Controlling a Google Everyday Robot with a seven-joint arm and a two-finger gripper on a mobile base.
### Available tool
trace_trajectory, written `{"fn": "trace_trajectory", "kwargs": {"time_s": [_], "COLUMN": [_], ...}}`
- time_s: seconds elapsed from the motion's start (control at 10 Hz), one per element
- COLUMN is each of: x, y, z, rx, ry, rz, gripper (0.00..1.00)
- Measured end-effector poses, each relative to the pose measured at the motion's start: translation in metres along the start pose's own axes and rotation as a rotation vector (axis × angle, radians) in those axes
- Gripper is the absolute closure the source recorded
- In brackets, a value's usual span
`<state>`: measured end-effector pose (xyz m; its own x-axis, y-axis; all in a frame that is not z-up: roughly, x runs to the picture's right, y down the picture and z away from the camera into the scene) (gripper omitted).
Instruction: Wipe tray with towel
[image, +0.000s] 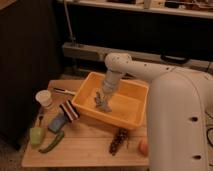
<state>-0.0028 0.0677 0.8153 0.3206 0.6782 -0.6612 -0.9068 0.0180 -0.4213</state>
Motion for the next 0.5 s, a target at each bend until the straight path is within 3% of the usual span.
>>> {"fn": "trace_trajectory", "kwargs": {"time_s": [0.5], "x": [0.063], "y": [-0.044], "z": [-0.005], "rx": [0.013], "ry": [0.058], "rz": [0.079], "gripper": [1.0]}}
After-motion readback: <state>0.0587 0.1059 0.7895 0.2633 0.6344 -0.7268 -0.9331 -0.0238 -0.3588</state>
